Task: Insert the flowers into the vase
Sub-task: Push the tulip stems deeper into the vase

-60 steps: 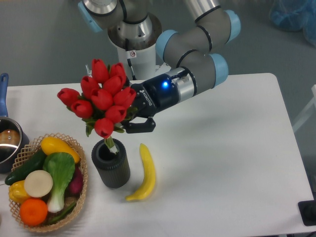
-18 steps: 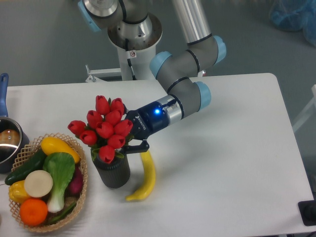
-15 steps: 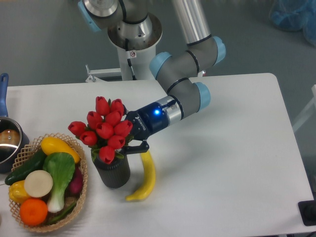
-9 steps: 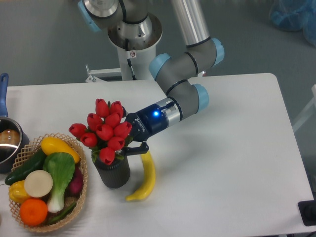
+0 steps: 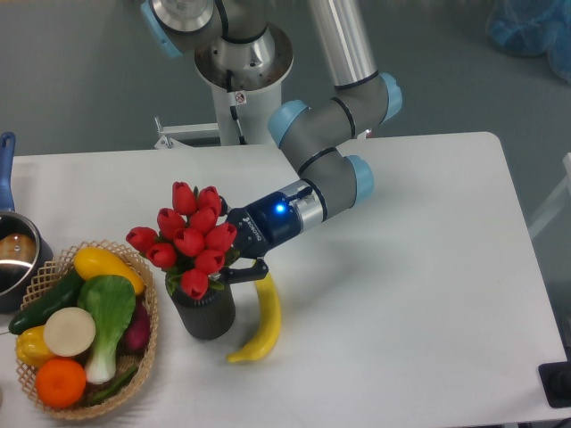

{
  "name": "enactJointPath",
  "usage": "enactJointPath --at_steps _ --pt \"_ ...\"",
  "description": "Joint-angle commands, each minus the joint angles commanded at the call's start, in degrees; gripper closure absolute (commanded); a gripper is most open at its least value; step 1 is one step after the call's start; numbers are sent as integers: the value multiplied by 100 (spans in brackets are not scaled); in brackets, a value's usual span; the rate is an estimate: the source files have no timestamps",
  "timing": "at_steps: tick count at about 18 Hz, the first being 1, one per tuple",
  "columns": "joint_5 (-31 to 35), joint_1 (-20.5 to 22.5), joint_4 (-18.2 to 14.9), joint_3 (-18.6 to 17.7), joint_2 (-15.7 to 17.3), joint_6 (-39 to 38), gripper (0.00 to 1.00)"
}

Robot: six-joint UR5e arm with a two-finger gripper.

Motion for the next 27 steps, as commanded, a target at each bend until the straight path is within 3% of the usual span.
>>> enactJointPath --at_steps 12,27 --pt "9 9 0 26 -53 9 45" --pt "9 26 18 26 -53 18 16"
